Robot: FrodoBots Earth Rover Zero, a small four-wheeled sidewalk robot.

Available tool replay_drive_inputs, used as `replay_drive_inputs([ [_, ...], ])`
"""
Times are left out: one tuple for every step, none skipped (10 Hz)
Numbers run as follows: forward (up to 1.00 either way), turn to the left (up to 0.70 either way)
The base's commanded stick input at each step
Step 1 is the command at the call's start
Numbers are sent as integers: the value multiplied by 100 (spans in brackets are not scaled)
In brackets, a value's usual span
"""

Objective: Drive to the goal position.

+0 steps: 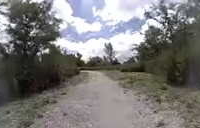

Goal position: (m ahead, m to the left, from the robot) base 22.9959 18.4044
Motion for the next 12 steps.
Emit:
replay_drive_inputs([
  [85,0],
  [85,0],
  [85,0],
  [85,0],
  [85,0],
  [85,0],
  [85,0],
  [85,0],
  [85,0],
  [85,0],
  [85,0],
  [85,22],
])
